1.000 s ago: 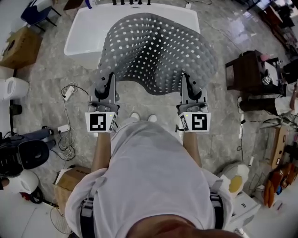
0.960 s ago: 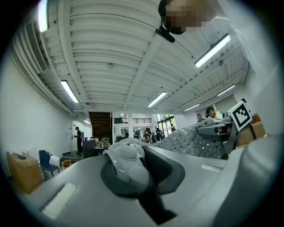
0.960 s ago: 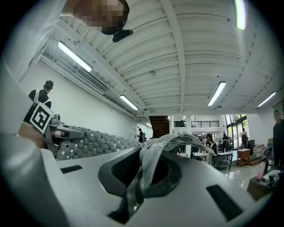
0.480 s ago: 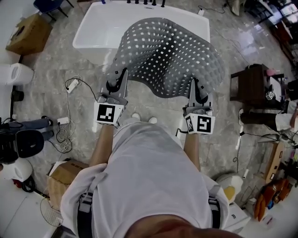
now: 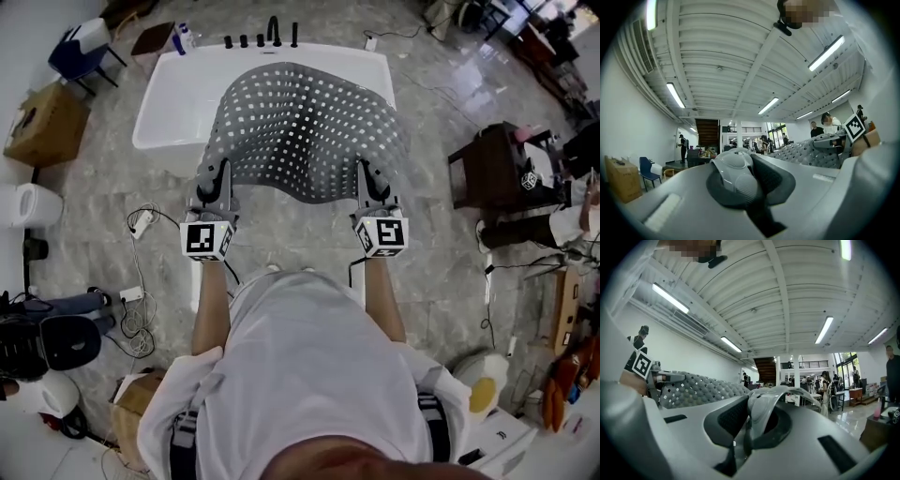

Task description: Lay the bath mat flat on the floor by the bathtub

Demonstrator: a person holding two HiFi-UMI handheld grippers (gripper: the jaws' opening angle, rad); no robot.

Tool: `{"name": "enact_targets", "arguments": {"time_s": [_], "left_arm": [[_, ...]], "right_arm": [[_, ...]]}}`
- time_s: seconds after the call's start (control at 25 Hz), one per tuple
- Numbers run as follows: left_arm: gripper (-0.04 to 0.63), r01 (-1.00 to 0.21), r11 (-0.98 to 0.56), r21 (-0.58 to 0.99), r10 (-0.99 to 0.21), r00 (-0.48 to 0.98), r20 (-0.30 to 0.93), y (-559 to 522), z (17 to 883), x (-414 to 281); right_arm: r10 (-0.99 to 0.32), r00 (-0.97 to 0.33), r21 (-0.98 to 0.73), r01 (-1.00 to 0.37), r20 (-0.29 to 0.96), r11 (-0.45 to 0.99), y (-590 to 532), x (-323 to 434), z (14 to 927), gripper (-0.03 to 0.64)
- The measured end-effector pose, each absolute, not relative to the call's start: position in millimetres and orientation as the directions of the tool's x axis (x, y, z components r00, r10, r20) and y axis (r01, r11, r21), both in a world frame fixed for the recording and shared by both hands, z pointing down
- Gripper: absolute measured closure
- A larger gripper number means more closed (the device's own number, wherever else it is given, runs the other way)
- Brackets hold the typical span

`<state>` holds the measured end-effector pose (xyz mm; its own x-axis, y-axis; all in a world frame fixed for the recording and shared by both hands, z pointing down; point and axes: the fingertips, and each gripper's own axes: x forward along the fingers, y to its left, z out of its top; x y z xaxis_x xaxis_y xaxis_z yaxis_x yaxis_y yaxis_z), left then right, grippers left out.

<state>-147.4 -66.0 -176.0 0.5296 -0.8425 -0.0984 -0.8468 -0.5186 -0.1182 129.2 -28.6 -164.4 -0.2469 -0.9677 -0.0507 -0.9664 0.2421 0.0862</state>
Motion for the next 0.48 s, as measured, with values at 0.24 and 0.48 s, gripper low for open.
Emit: {"name": "enact_targets", "arguments": {"time_s": [0.24,0.48], "left_arm": [[0.577,-0.839,-0.540,-0.070,-0.833,0.545,-0.097,-82,-163,-149],[0.575,-0.834,-0.549,-0.046,-0.831,0.551,-0.076,-84,-155,-145]], "right_arm": [[-0.965,-0.262,0.113,-0.960,-0.028,0.257,-48,122,-150,0.595],[-0.963,-0.271,0.095,-0.959,-0.010,0.269,-50,123,-142,0.595]]}}
